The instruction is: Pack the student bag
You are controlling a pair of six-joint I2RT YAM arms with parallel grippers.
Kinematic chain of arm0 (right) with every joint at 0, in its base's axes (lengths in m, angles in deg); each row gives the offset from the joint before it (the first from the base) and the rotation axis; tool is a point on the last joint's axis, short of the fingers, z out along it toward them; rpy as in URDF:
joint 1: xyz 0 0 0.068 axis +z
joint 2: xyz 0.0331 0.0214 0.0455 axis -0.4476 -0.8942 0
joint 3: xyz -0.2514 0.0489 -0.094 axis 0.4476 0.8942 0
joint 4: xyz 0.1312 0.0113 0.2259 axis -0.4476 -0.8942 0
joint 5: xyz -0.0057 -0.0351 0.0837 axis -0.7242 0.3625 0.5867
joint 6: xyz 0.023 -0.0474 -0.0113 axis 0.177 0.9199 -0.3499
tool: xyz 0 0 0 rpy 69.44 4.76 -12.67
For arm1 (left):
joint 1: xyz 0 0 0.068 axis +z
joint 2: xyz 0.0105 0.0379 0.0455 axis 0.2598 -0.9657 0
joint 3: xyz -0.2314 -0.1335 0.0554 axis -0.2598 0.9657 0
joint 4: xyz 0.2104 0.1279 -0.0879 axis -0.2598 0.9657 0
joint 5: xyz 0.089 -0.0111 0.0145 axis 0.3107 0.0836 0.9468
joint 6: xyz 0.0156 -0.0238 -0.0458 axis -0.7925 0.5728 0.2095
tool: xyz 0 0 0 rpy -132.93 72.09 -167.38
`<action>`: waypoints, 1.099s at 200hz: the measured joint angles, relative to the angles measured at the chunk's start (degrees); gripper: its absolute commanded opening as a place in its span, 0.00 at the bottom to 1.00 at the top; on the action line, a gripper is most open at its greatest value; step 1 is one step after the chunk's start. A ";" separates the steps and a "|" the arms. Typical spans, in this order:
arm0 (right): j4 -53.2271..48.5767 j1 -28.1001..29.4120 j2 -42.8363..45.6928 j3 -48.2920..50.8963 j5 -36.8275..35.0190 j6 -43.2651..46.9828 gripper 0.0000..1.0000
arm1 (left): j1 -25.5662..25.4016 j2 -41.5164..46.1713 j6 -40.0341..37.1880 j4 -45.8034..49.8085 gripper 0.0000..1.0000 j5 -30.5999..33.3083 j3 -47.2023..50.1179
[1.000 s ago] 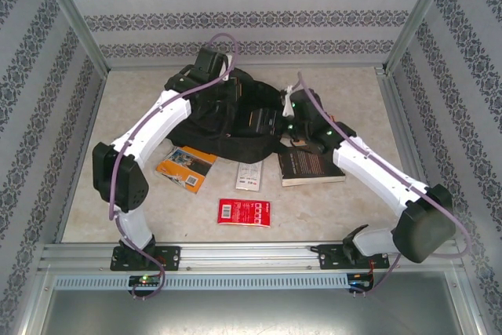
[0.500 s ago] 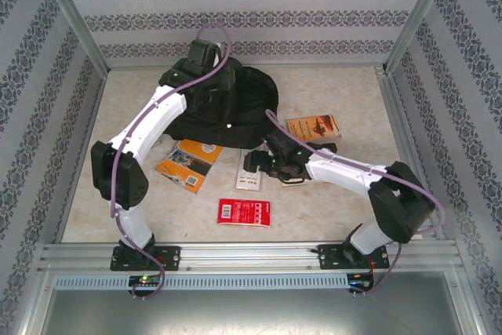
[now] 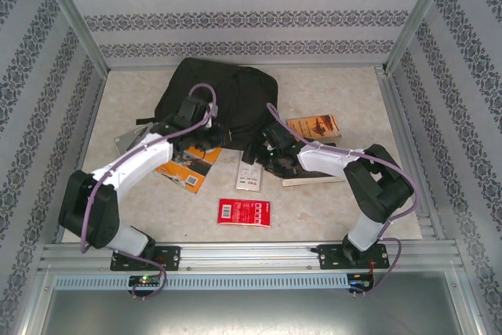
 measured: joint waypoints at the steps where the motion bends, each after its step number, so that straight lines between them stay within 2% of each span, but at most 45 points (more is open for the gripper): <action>1: 0.02 0.00 0.00 0.00 0.09 0.00 0.88 | -0.07 0.09 -0.02 -0.15 0.16 -0.02 0.26; 26: 1.16 -0.37 -0.15 0.02 1.16 -0.26 0.88 | -2.32 -0.31 3.02 -3.80 0.11 -1.49 7.98; 51: 1.77 -0.74 -0.55 0.15 1.60 -0.48 0.88 | -4.00 -3.28 4.83 -5.68 0.10 -1.42 11.26; 86: 1.49 -0.74 -0.74 0.28 1.44 -0.85 0.87 | -6.73 -7.82 5.35 -7.28 0.04 0.66 10.95; 119: 0.50 -0.70 -0.92 0.28 0.76 -1.31 0.88 | -7.06 -10.16 5.25 -7.41 0.00 3.72 10.82; 164: 1.95 -0.74 -1.86 0.35 1.33 -4.20 0.87 | -7.06 -13.07 5.31 -8.26 0.00 3.76 9.84; 220: 8.41 -1.88 -1.05 4.11 3.34 -10.47 0.79 | -7.13 -14.36 5.31 -5.77 0.00 3.52 7.76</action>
